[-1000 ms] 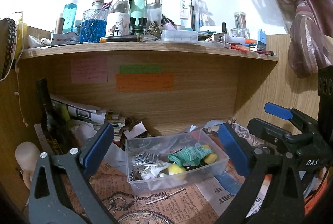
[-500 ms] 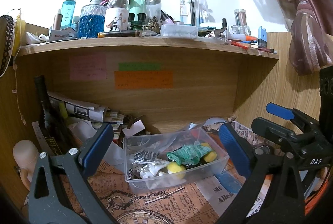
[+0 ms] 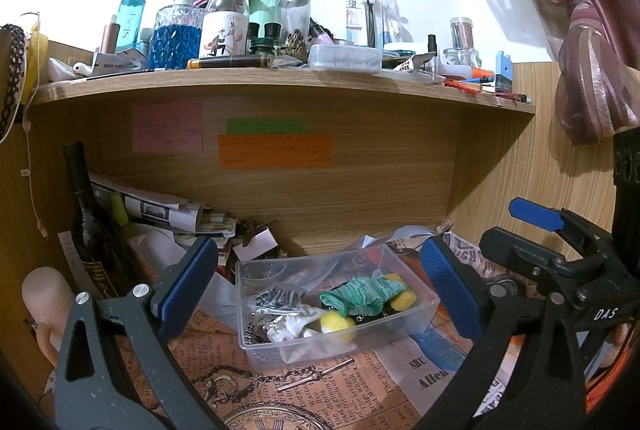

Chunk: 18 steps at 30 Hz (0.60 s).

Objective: Organize soft objects

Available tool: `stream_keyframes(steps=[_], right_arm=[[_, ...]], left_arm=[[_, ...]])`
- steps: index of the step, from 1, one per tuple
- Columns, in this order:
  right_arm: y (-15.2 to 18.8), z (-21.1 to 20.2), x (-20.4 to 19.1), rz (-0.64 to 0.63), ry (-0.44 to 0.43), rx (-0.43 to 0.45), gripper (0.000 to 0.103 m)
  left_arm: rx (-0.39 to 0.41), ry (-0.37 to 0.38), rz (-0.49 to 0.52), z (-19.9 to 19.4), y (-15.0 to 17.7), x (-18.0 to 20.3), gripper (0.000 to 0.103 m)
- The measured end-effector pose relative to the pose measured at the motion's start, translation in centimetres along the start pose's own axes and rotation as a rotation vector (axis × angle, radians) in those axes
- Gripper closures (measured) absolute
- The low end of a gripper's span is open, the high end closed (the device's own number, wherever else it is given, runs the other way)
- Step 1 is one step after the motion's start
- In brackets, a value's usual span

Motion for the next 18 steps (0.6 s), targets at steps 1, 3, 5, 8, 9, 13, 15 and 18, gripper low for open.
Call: stream_keyframes(steps=[1, 3, 5, 8, 9, 13, 15, 18], right_arm=[[0.0, -0.01, -0.03, 0.0, -0.001, 0.0, 0.0], [0.02, 0.1, -0.1, -0.001, -0.001, -0.002, 0.0], [0.06, 0.12, -0.1, -0.001, -0.001, -0.002, 0.0], [0.09, 0.13, -0.19, 0.001, -0.003, -0.003, 0.0], [0.1, 0.16, -0.24, 0.0, -0.003, -0.003, 0.0], [0.16, 0.2, -0.32, -0.001, -0.006, -0.004, 0.0], [0.15, 0.22, -0.3, 0.0, -0.006, -0.004, 0.0], [0.16, 0.24, -0.29, 0.0, -0.008, -0.005, 0.0]], left_arm=[[-0.001, 0.001, 0.0, 0.01, 0.02, -0.03, 0.0], [-0.002, 0.004, 0.0, 0.03, 0.03, -0.1, 0.0], [-0.001, 0.005, 0.0, 0.04, 0.03, -0.13, 0.0], [-0.001, 0.005, 0.0, 0.04, 0.04, -0.13, 0.0], [-0.002, 0.006, 0.0, 0.05, 0.04, -0.15, 0.0], [-0.006, 0.007, -0.002, 0.1, 0.12, -0.18, 0.0], [-0.007, 0.007, -0.004, 0.08, 0.18, -0.17, 0.0], [-0.008, 0.009, -0.004, 0.09, 0.16, -0.19, 0.0]])
Point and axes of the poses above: each gripper's, at about its wrist camera, not at the fingertips, and z roughly the way its jaws point, x to its right, y to its underside, the point moved 3 cm from there along z, roughly the way its jaws point, and after that the axes turned 3 degrees about -x, right-handed, at the moved point
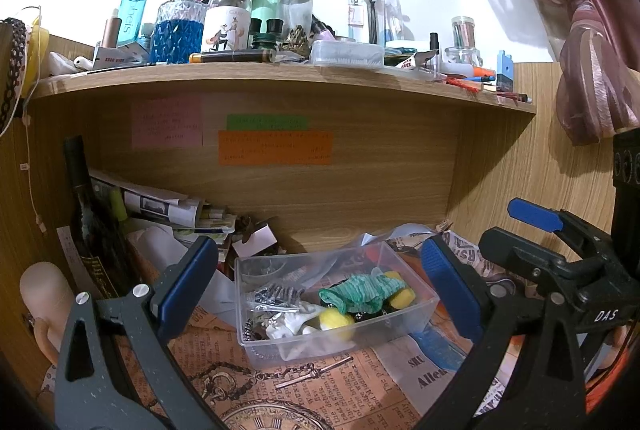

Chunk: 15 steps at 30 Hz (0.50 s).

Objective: Organize soft objects

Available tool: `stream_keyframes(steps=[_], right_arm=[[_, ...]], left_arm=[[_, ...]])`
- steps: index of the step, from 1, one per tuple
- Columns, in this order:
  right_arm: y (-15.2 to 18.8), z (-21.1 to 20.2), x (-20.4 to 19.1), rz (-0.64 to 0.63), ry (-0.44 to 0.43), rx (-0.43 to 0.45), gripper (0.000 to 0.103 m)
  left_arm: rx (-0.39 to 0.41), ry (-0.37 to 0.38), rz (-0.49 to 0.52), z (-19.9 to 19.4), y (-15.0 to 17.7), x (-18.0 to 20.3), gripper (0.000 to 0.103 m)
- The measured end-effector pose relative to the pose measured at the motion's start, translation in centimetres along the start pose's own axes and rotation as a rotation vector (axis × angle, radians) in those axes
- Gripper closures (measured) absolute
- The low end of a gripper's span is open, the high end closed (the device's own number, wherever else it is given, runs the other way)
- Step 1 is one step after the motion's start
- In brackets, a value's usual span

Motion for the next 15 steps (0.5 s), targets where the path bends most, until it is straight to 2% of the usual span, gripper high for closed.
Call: stream_keyframes(steps=[15], right_arm=[[0.16, 0.33, -0.09, -0.003, 0.001, -0.01, 0.0]], left_arm=[[-0.008, 0.015, -0.001, -0.17, 0.09, 0.66, 0.0]])
Point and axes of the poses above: each gripper's, at about its wrist camera, not at the fingertips, and z roughly the way its jaws point, x to its right, y to its underside, the point moved 3 cm from there along z, roughly the way its jaws point, and after that the axes turned 3 degrees about -x, right-handed, at the moved point
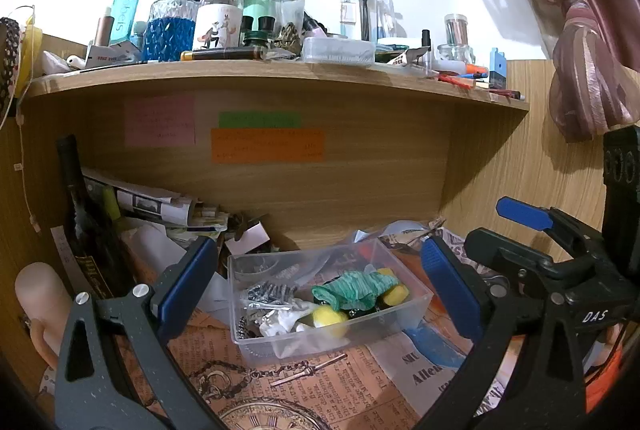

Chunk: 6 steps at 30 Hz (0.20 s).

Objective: Organize soft objects

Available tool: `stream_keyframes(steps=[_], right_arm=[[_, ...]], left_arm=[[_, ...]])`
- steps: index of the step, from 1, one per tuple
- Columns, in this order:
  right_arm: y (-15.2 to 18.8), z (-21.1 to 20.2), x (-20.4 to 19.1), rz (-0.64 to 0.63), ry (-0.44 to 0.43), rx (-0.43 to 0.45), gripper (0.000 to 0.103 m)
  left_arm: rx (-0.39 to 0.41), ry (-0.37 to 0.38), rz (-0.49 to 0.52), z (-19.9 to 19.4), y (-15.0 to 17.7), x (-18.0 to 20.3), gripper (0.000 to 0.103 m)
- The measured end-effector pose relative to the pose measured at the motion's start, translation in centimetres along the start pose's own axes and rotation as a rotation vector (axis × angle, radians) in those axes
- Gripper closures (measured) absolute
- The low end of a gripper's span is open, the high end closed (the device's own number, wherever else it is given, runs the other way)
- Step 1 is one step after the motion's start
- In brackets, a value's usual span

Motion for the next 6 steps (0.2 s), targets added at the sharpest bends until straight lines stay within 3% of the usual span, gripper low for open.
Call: stream_keyframes(steps=[6], right_arm=[[0.01, 0.16, 0.07, 0.0, -0.004, -0.005, 0.0]], left_arm=[[-0.003, -0.002, -0.005, 0.24, -0.02, -0.33, 0.0]])
Point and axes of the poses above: each gripper's, at about its wrist camera, not at the fingertips, and z roughly the way its jaws point, x to its right, y to its underside, the point moved 3 cm from there along z, roughly the way its jaws point, and after that the axes turned 3 degrees about -x, right-handed, at the moved point
